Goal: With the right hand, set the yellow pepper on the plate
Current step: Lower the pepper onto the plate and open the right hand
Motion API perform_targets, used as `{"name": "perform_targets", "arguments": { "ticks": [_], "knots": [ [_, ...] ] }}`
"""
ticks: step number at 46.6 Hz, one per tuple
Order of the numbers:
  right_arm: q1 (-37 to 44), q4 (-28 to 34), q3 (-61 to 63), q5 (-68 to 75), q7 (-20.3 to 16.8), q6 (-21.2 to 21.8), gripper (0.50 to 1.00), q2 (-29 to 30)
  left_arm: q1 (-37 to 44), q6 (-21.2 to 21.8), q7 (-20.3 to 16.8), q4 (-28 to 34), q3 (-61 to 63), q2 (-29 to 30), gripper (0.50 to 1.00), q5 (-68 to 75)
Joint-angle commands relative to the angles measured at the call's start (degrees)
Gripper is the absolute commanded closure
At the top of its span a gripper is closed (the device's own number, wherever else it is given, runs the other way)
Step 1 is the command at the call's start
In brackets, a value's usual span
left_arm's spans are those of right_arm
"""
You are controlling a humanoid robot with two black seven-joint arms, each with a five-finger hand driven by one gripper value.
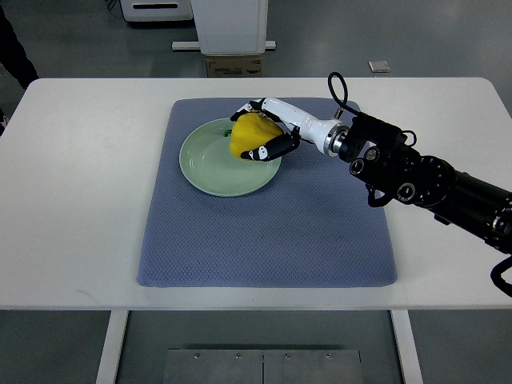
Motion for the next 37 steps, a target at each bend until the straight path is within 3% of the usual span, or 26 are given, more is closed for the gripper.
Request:
{"name": "perform_targets", "arguments": {
  "ticks": [1, 28, 32, 33, 35, 37],
  "knots": [
    [-0.5, 0.7, -0.2, -0.1, 0.0, 0.0, 1.000, 0.0, 0.0, 0.0, 0.0, 0.0, 0.0, 0.0, 0.500, 0.0],
    [-2.6, 0.8, -1.7, -0.2, -0.3, 0.0, 1.000, 0.0, 0.0, 0.0, 0.0, 0.0, 0.0, 0.0, 0.500, 0.0],
    [-2.7, 0.8, -1.7, 0.1, -0.3, 0.0, 0.673, 0.0, 0.0, 0.0, 0.0, 0.0, 0.0, 0.0, 0.500, 0.0],
    [-2.7, 0.8, -1.7, 0.1, -0.3, 0.0, 0.614, 0.0, 0.0, 0.0, 0.0, 0.0, 0.0, 0.0, 0.500, 0.0],
    [-2.8, 0.9, -1.7, 0.1, -0.2, 0.0, 0.553, 0.0, 0.0, 0.0, 0.0, -0.1, 0.0, 0.0, 0.500, 0.0],
    [-2.8, 1.0, -1.6, 0.1, -0.2, 0.0, 0.523, 0.0, 0.0, 0.0, 0.0, -0.1, 0.0, 0.0, 0.500, 0.0]
  ]
}}
